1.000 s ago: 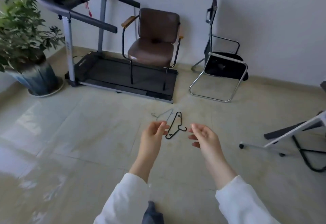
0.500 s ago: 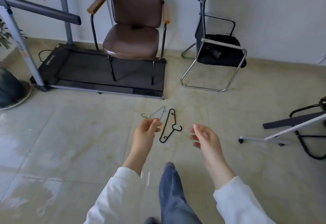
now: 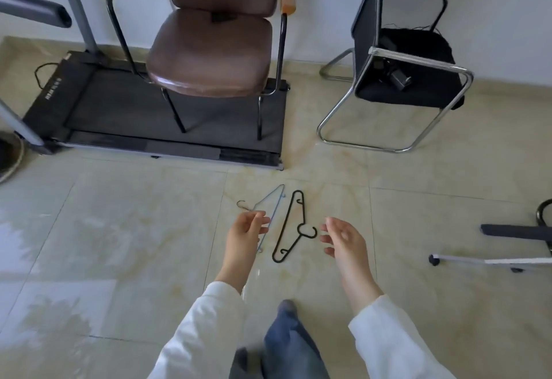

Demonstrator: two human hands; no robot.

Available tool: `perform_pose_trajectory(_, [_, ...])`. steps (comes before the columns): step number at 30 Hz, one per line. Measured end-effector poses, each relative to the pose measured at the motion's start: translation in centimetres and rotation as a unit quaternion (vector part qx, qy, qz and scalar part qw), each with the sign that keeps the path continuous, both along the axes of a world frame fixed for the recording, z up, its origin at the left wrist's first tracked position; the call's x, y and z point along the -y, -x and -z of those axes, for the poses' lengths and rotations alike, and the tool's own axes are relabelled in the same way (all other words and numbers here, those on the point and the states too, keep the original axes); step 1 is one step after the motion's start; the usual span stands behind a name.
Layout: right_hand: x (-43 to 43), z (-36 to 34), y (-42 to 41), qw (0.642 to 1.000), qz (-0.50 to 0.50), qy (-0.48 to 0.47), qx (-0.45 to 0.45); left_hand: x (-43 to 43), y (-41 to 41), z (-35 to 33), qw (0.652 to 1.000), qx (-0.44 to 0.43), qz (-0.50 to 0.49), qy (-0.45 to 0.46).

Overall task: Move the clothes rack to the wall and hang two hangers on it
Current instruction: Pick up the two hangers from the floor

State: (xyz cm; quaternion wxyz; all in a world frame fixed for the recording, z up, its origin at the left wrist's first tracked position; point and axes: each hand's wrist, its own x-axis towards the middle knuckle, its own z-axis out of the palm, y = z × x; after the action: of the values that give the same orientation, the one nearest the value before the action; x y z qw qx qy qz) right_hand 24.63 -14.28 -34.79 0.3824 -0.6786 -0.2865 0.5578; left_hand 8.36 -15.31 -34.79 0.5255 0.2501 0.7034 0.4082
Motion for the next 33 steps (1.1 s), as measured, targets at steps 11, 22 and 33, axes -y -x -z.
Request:
perform_pose_trajectory(11, [-6.2, 23.3, 0.7, 0.994, 0.058, 0.091, 0.010, -7.3, 3.4, 23.7, 0.995, -0.013, 0.022, 0.100])
perform_pose_trajectory(22, [-7.9, 55.9, -1.3, 0.976, 0.029, 0.194, 0.095, -11.8, 7.2, 55.5, 0.983, -0.068, 0.007, 0.173])
perform_pose_trajectory(33, [-9.9, 71.9, -0.7, 0.946, -0.006, 0.198, 0.256, -16.2, 9.2, 71.7, 0.944, -0.251, 0.100, 0.187])
